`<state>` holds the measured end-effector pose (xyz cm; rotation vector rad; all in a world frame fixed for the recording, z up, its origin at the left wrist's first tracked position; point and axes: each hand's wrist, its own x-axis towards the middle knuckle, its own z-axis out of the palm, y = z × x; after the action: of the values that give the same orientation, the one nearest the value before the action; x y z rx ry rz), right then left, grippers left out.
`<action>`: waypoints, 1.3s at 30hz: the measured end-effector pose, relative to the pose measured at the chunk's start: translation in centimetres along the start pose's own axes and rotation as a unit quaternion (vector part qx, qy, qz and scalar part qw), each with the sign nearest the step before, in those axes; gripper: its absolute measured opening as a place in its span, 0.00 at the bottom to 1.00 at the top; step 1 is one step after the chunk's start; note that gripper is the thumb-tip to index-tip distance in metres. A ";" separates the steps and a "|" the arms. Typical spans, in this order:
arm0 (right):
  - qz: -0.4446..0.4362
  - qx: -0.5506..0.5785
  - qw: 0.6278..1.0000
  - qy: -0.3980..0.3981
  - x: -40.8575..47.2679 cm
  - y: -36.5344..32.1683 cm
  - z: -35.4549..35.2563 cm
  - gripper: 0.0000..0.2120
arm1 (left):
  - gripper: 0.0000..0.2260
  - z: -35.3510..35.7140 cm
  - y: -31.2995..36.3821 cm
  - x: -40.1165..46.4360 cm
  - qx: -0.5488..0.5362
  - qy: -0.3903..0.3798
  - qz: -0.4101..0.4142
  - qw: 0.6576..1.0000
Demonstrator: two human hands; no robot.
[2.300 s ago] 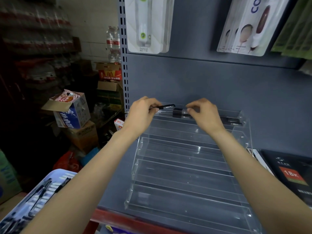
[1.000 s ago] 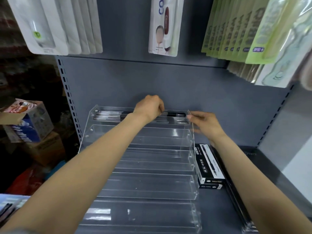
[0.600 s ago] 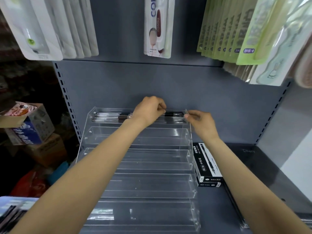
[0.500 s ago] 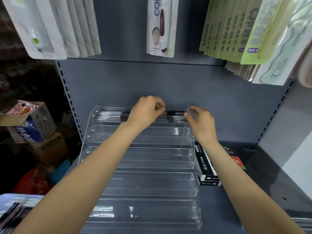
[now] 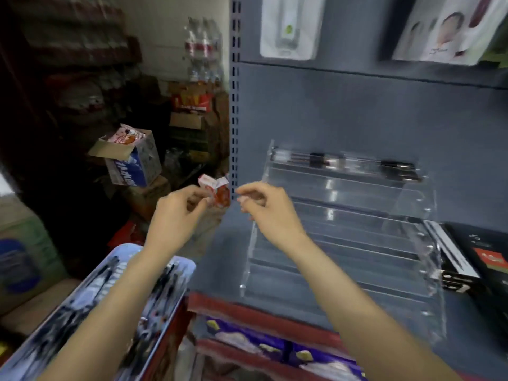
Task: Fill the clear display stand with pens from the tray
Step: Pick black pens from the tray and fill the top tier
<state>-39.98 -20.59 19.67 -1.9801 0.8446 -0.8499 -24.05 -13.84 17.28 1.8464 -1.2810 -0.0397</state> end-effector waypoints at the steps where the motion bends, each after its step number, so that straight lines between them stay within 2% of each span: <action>1: 0.000 0.009 1.000 -0.025 0.0 -0.8 2.7 0.08 | 0.04 -1.4 -2.6 -0.6 0.017 -0.002 -0.025 1.000; 7: 0.061 -0.029 0.985 -0.159 -0.5 -2.0 18.8 0.12 | 0.07 -7.4 -16.5 -5.0 0.078 -0.068 -0.148 0.984; 11: 0.115 -0.098 0.966 -0.209 -1.2 0.7 26.8 0.14 | 0.09 -9.1 -23.4 -7.9 0.082 -0.148 -0.169 0.971; 16: 0.204 -0.199 0.925 -0.252 -2.6 5.3 31.7 0.17 | 0.14 -9.5 -28.9 -10.8 0.097 -0.253 -0.170 0.948; 20: 0.241 -0.250 0.910 -0.227 -4.1 7.5 33.0 0.21 | 0.24 -9.1 -31.2 -13.1 0.126 -0.325 -0.131 0.928; 25: 0.278 -0.231 0.915 -0.179 -5.2 8.3 34.1 0.24 | 0.31 -8.2 -32.5 -14.8 0.154 -0.325 -0.051 0.932; 32: 0.278 -0.205 0.926 -0.154 -5.5 8.0 35.2 0.20 | 0.30 -7.1 -33.1 -15.1 0.170 -0.341 -0.038 0.924; 39: 0.380 -0.048 0.919 -0.092 -5.1 7.0 34.7 0.17 | 0.29 -7.1 -33.0 -15.5 0.152 -0.328 -0.035 0.932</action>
<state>-16.99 -5.68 -3.30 -1.5632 1.4181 -0.1647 -3.34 5.85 -6.48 2.2453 -1.7440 -0.5687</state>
